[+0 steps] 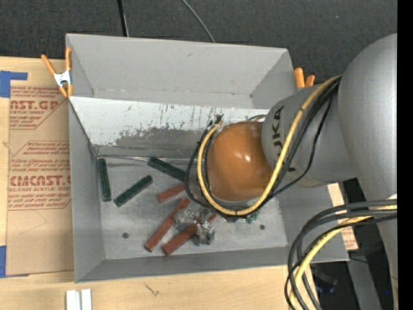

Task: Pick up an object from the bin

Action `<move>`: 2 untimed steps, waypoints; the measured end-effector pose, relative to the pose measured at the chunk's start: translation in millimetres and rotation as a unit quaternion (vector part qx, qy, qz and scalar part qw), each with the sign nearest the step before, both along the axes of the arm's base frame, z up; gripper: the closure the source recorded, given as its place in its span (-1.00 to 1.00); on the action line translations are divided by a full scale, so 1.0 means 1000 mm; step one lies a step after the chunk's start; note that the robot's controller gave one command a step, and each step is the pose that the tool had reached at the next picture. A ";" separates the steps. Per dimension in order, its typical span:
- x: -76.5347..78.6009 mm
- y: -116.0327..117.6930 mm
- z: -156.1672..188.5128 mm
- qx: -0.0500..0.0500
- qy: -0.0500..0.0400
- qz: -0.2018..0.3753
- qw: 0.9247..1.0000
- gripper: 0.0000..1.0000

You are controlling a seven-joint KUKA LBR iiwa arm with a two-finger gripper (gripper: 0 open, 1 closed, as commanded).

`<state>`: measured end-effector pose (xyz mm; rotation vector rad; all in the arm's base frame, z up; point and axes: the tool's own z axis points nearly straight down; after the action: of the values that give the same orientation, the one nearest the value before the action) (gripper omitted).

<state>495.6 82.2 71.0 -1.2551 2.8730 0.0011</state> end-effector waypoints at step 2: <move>0.022 0.009 0.108 0.000 0.002 0.011 1.000 1.00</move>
Offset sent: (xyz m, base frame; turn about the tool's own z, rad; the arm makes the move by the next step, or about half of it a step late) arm 0.0000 0.0000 0.0000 0.0000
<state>517.1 91.5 179.2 -1.2888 2.8630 0.0032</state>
